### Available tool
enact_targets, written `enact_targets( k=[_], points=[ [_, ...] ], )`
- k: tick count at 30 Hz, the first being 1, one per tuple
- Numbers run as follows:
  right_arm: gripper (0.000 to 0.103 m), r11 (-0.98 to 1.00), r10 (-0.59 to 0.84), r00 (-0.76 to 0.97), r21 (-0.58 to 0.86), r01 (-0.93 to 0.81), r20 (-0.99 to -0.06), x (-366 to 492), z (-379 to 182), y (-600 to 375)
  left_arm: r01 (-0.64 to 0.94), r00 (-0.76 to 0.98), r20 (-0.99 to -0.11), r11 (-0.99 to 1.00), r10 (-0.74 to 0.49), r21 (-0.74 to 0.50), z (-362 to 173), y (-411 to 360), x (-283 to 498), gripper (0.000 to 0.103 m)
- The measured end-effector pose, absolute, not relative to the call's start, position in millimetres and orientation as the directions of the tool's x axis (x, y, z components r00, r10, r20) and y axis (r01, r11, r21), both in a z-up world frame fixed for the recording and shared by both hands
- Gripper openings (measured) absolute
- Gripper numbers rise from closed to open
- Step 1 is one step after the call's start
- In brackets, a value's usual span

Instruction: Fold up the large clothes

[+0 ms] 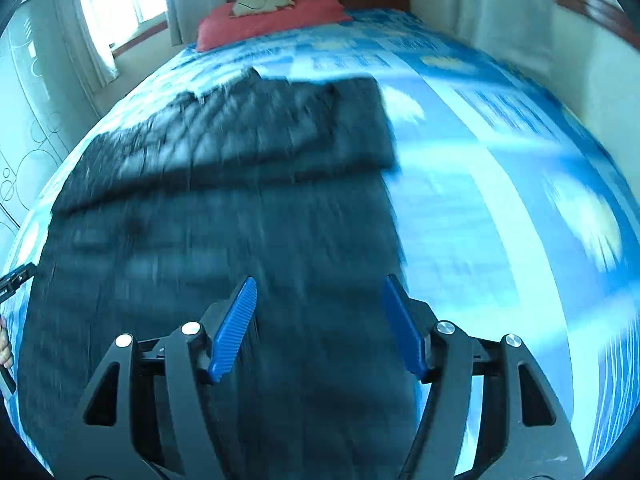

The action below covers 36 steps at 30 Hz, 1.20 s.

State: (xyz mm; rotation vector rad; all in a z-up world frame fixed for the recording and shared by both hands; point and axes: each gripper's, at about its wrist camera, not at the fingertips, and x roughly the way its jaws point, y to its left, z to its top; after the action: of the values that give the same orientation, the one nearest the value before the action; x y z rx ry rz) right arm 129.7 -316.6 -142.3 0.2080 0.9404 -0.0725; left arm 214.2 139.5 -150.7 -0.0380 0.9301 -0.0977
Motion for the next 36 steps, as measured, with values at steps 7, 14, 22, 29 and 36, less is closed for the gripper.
enact_targets(
  k=[7,14,22,29,36],
  points=[
    [0.065,0.946,0.071,0.536,0.227,0.231,-0.841,20,-168,-323,-0.003,0.531,-0.835,0.984,-0.149,-0.177,-170,165,107,0.072],
    [0.065,0.938,0.106,0.544,0.265,0.222,-0.832,-25,-175,-313,-0.032,0.528,-0.824,0.964,-0.207,-0.263,-176,170,54,0.072],
    [0.047,0.933,0.146,0.571,0.304,0.192,-0.808,-47,-175,-294,-0.03,0.531,-0.795,0.931,-0.294,-0.364,-182,168,39,0.071],
    [0.02,0.92,0.192,0.593,0.354,0.169,-0.782,-49,-174,-289,-0.022,0.534,-0.785,0.924,-0.313,-0.382,-181,162,35,0.051],
    [0.013,0.906,0.221,0.622,0.394,0.154,-0.751,-52,-167,-293,-0.038,0.562,-0.762,0.91,-0.323,-0.414,-173,166,31,0.02]
  ],
)
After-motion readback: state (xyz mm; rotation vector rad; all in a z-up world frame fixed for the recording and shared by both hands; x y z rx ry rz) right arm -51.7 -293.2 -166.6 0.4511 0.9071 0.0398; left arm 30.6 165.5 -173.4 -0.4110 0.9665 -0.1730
